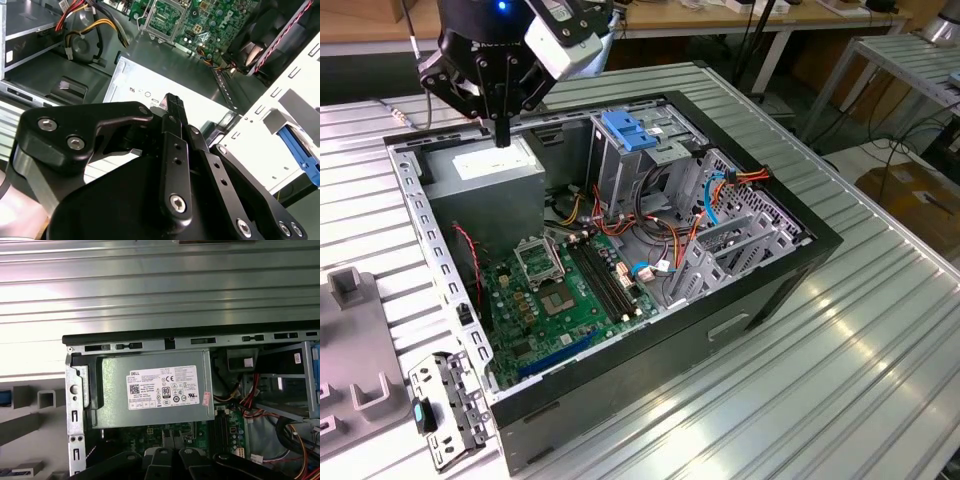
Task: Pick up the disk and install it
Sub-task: 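Reach for the disk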
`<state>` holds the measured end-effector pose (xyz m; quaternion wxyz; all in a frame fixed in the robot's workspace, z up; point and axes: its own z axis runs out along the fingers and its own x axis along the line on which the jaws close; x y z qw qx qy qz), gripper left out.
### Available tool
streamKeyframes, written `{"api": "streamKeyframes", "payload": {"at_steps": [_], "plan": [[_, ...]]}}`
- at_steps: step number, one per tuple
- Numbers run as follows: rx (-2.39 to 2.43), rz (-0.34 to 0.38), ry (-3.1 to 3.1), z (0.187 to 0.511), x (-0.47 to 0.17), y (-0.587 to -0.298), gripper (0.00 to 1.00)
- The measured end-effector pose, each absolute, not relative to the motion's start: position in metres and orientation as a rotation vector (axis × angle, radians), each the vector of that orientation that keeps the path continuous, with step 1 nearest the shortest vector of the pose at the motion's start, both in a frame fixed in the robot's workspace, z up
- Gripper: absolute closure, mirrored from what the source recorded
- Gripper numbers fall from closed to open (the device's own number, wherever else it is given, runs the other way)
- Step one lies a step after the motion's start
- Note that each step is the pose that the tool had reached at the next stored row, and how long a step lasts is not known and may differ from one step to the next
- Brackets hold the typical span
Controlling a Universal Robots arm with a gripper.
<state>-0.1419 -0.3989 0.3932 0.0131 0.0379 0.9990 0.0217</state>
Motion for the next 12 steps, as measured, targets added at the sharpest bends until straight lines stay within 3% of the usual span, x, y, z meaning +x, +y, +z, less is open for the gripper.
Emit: {"api": "streamKeyframes", "payload": {"at_steps": [12], "plan": [[0.118, 0.068, 3.112, 0.3931, -0.1517, -0.3989, 0.89]]}}
